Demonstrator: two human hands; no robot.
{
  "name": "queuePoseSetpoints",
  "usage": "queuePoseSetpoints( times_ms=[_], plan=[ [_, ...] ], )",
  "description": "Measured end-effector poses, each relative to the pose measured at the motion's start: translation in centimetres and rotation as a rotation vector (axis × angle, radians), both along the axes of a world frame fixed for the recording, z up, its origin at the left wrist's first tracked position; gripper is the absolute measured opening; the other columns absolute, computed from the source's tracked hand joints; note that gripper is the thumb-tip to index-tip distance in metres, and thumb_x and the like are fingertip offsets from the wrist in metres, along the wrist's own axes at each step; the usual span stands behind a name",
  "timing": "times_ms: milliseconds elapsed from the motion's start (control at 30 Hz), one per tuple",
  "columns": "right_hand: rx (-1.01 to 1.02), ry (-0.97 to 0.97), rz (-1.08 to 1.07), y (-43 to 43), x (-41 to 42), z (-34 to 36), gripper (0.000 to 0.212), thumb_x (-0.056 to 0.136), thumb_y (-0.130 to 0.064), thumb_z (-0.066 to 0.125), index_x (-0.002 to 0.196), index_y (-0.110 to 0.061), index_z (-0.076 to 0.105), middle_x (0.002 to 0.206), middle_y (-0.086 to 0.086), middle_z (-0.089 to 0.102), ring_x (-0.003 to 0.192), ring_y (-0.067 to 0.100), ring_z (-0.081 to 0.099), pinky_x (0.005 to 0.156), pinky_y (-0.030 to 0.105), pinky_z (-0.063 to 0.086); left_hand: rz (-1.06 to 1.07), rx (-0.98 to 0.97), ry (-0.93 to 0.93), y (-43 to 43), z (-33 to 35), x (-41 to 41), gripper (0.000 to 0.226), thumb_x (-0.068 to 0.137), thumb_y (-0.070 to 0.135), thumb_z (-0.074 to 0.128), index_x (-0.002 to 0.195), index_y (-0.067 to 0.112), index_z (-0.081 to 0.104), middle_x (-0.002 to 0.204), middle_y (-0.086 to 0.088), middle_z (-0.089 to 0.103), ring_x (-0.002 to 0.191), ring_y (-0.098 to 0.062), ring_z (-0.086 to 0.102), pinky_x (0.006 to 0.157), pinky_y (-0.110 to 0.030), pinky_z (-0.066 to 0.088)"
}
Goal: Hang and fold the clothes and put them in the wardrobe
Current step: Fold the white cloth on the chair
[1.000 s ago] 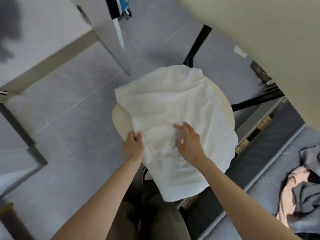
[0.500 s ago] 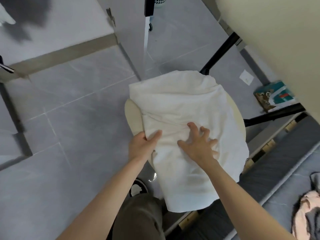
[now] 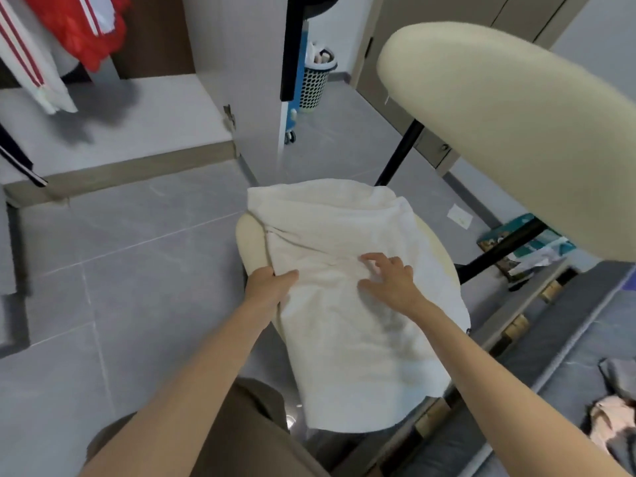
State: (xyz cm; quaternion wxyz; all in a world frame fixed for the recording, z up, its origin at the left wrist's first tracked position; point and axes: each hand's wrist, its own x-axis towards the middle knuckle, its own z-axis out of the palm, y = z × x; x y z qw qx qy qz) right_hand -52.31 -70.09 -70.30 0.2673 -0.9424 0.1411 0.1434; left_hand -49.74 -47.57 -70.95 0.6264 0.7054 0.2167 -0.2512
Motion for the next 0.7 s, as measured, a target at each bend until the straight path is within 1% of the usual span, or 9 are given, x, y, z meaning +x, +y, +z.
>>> queuePoseSetpoints(
  times_ms=[67, 133, 167, 267, 367, 467, 533, 633, 700],
  plan=[
    [0.042, -0.087, -0.041, -2.1, -1.3, 0.3, 0.043, 0.093, -0.022, 0.058, 0.134, -0.026, 0.047, 0.135, 0.008, 0.046, 0.131, 0.026, 0.033, 0.090, 0.023, 0.016, 0.000, -0.036, -0.010, -0.5, 0.6, -1.2, 0.029, 0.091, 0.018, 0.065, 0.116, 0.004, 0.062, 0.109, -0.007, 0.064, 0.093, -0.021, 0.059, 0.077, -0.028, 0.046],
    [0.060, -0.145, -0.182, -4.4, -2.2, 0.6, 0.046, 0.093, -0.020, 0.057, 0.137, -0.024, 0.045, 0.142, 0.011, 0.040, 0.135, 0.029, 0.028, 0.097, 0.024, 0.016, 0.009, -0.027, -0.049, -0.9, 0.8, -2.1, 0.035, 0.090, 0.017, 0.066, 0.123, 0.005, 0.060, 0.119, -0.007, 0.063, 0.101, -0.023, 0.060, 0.082, -0.030, 0.048],
    [0.079, -0.152, -0.269, -5.5, -2.3, 0.8, 0.049, 0.093, -0.021, 0.057, 0.139, -0.023, 0.042, 0.144, 0.013, 0.038, 0.136, 0.031, 0.025, 0.104, 0.029, 0.017, 0.018, -0.004, -0.071, -1.2, 1.0, -2.4, 0.039, 0.090, 0.017, 0.067, 0.125, 0.004, 0.059, 0.123, -0.009, 0.062, 0.107, -0.025, 0.060, 0.088, -0.033, 0.050],
    [0.165, -0.057, -0.425, -8.8, -2.0, 0.7, 0.062, 0.093, -0.030, 0.059, 0.147, -0.024, 0.029, 0.145, 0.016, 0.038, 0.136, 0.035, 0.024, 0.112, 0.044, 0.023, 0.015, 0.061, -0.158, -2.0, 1.1, -2.4, 0.045, 0.091, 0.014, 0.063, 0.133, 0.003, 0.050, 0.130, -0.012, 0.057, 0.117, -0.030, 0.055, 0.100, -0.041, 0.047],
    [0.182, 0.034, -0.484, -10.8, -1.1, 0.0, 0.078, 0.087, -0.044, 0.065, 0.149, -0.028, 0.020, 0.147, 0.013, 0.034, 0.136, 0.035, 0.022, 0.105, 0.047, 0.030, 0.031, 0.074, -0.213, -2.6, 1.2, -2.4, 0.044, 0.096, 0.011, 0.053, 0.137, 0.005, 0.038, 0.133, -0.012, 0.052, 0.119, -0.031, 0.052, 0.102, -0.044, 0.044],
    [0.204, 0.054, -0.508, -11.9, 0.1, -0.7, 0.094, 0.078, -0.050, 0.074, 0.149, -0.023, 0.020, 0.145, 0.011, 0.036, 0.135, 0.033, 0.027, 0.106, 0.046, 0.033, 0.101, 0.016, -0.181, -2.8, 1.0, -2.2, 0.045, 0.095, 0.010, 0.057, 0.136, 0.004, 0.038, 0.130, -0.012, 0.053, 0.115, -0.030, 0.054, 0.096, -0.040, 0.047],
    [0.254, 0.075, -0.512, -12.3, 0.9, -1.3, 0.097, 0.073, -0.052, 0.077, 0.146, -0.013, 0.026, 0.137, 0.008, 0.043, 0.128, 0.029, 0.039, 0.102, 0.042, 0.040, 0.128, -0.029, -0.164, -2.7, 0.7, -1.9, 0.048, 0.092, 0.009, 0.063, 0.133, 0.000, 0.041, 0.131, -0.014, 0.054, 0.115, -0.031, 0.056, 0.097, -0.042, 0.047],
    [0.316, 0.081, -0.484, -12.7, 1.8, -1.9, 0.074, 0.072, -0.051, 0.078, 0.123, -0.008, 0.046, 0.120, 0.001, 0.050, 0.107, 0.023, 0.052, 0.087, 0.034, 0.046, 0.090, -0.073, -0.113, -2.3, 0.6, -1.5, 0.065, 0.084, 0.013, 0.074, 0.138, 0.003, 0.039, 0.133, -0.015, 0.055, 0.118, -0.032, 0.056, 0.101, -0.050, 0.046],
    [0.400, 0.107, -0.448, -12.6, 2.0, -2.2, 0.070, 0.072, -0.048, 0.079, 0.121, -0.004, 0.054, 0.119, 0.006, 0.059, 0.107, 0.029, 0.059, 0.092, 0.040, 0.051, 0.104, -0.064, -0.099, -2.4, 0.4, -1.2, 0.081, 0.079, 0.012, 0.078, 0.144, 0.007, 0.029, 0.138, -0.014, 0.051, 0.123, -0.030, 0.053, 0.104, -0.050, 0.044]
  ],
)
